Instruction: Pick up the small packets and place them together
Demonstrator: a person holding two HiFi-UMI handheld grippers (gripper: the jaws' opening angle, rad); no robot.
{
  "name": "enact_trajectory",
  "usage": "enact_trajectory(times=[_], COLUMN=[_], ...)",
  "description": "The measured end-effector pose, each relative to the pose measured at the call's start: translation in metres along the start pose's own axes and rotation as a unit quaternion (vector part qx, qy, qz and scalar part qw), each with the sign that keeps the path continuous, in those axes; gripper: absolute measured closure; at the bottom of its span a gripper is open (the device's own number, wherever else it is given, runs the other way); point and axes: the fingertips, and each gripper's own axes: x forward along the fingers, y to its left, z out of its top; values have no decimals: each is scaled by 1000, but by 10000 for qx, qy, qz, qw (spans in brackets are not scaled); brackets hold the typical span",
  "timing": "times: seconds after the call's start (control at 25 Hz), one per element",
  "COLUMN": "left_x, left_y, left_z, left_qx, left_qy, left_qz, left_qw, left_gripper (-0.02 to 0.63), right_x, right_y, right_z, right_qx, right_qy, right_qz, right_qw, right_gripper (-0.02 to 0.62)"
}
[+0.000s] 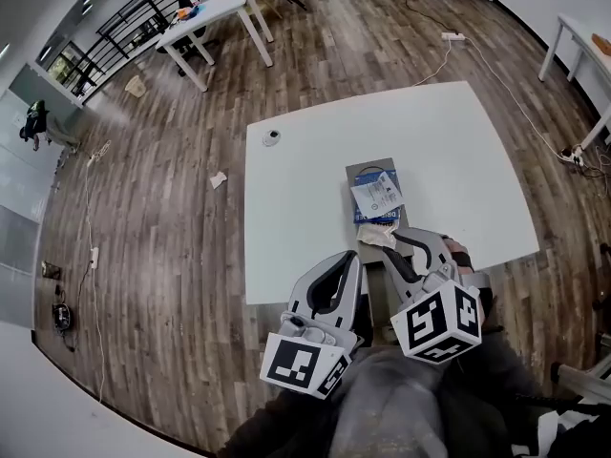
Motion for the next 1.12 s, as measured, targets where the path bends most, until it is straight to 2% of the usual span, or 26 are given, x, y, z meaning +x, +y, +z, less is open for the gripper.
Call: enact_trajectory(times=[0.12, 0.2, 0.28, 0.36, 0.44, 0.64, 0.72, 0.8, 0.92, 1.12], left_x=[-9, -14, -18, -20, -23, -24, -24, -24, -24, -21], left_y=[-13, -22, -33, -46, -54, -59, -64, -66, -64, -64], left_z=[-1, -6, -16, -23, -23, -9, -6, -4, -2, 1], left_qx=[98, 127, 137, 154, 207, 353, 387, 405, 422, 447], left_qy=[4, 58, 139, 210, 180, -25, -42, -52, -81, -85], left_qz=[-35, -43, -75, -125, -126, -38, -84, -107, -62, -62], left_qw=[9999, 9999, 9998, 9996, 9995, 9994, 9992, 9991, 9991, 9989], left_gripper=[603, 603, 603, 603, 603, 603, 603, 603, 603, 603], right_x=[-17, -28, -40, -48, -56, -76, -80, -83, -90, -90], right_y=[7, 20, 41, 59, 60, 30, 29, 27, 17, 12], right_z=[-1, -1, -1, -3, -1, 7, 7, 8, 11, 11], right_qx=[435, 1004, 1842, 2454, 2523, 2541, 2512, 2505, 2554, 2657], right_qy=[-540, -1123, -1703, -1978, -2103, -2455, -2462, -2509, -2693, -2728], right_qz=[-48, 187, 688, 1044, 966, 359, 292, 209, -16, -48], right_qw=[9976, 9884, 9656, 9433, 9396, 9348, 9356, 9348, 9286, 9246], right_gripper=[497, 497, 497, 497, 497, 499, 508, 547, 583, 589])
